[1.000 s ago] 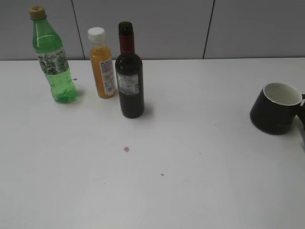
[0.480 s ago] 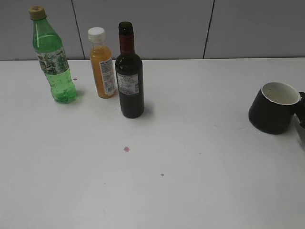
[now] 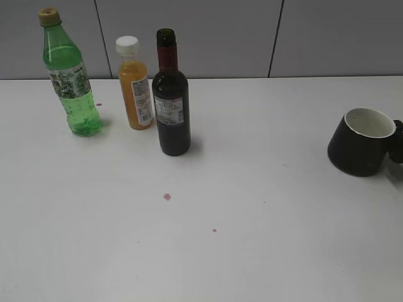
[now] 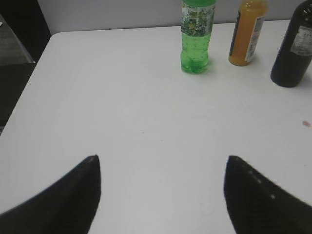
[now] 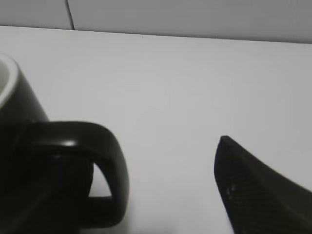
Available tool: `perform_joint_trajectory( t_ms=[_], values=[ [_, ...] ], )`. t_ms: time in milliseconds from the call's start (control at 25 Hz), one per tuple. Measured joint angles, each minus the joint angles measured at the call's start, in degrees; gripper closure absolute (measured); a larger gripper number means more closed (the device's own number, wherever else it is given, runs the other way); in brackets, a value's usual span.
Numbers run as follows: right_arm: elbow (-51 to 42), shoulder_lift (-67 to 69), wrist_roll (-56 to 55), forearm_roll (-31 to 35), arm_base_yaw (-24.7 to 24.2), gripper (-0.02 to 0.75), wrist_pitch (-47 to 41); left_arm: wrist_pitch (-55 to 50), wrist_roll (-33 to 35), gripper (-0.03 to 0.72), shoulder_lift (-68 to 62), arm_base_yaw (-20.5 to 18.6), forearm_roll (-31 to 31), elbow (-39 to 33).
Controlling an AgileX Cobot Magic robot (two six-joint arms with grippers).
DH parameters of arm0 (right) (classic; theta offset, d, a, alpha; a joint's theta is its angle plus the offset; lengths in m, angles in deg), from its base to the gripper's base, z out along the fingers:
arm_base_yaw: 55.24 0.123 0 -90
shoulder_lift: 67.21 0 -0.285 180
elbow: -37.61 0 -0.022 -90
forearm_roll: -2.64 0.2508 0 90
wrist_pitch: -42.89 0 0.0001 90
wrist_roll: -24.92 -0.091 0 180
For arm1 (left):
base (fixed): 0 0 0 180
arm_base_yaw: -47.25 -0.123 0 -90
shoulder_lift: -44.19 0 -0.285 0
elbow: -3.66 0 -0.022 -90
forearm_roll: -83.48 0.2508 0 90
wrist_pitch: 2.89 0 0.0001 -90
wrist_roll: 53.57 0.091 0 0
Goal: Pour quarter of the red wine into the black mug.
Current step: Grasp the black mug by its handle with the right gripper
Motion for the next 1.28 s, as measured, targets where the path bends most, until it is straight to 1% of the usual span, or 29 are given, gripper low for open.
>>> perform_joint_trajectory(
  t_ms=[160, 280, 360, 400, 440, 520, 600, 640, 1000, 1280],
  values=[
    [2.4, 0.2, -0.1, -1.8, 1.0, 0.179, -0.1, 0.0, 0.0, 0.101, 0.0, 0.0, 0.0, 0.0],
    [3.2, 0.2, -0.1, -2.8, 2.0, 0.242, -0.1, 0.0, 0.0, 0.101, 0.0, 0.0, 0.0, 0.0],
    [3.4, 0.2, -0.1, -3.5, 2.4, 0.305, -0.1, 0.0, 0.0, 0.101, 0.0, 0.0, 0.0, 0.0],
    [3.4, 0.2, -0.1, -3.8, 2.5, 0.339, -0.1, 0.0, 0.0, 0.101, 0.0, 0.0, 0.0, 0.0],
    [3.4, 0.2, -0.1, -4.2, 2.5, 0.391, -0.1, 0.0, 0.0, 0.101, 0.0, 0.0, 0.0, 0.0],
    [3.4, 0.2, -0.1, -4.8, 2.5, 0.512, -0.1, 0.0, 0.0, 0.101, 0.0, 0.0, 0.0, 0.0],
    [3.4, 0.2, -0.1, -5.1, 2.5, 0.661, -0.1, 0.0, 0.0, 0.101, 0.0, 0.0, 0.0, 0.0],
    [3.4, 0.2, 0.0, -5.1, 2.5, 0.699, -0.4, 0.0, 0.0, 0.101, 0.0, 0.0, 0.0, 0.0],
    [3.5, 0.2, -0.6, -5.9, 2.5, 0.706, -0.5, 0.0, 0.0, 0.101, 0.0, 0.0, 0.0, 0.0],
    [3.5, -2.7, -5.8, -10.8, 2.5, 0.706, -3.0, 0.0, 0.0, 0.101, 0.0, 0.0, 0.0, 0.0]
  ],
)
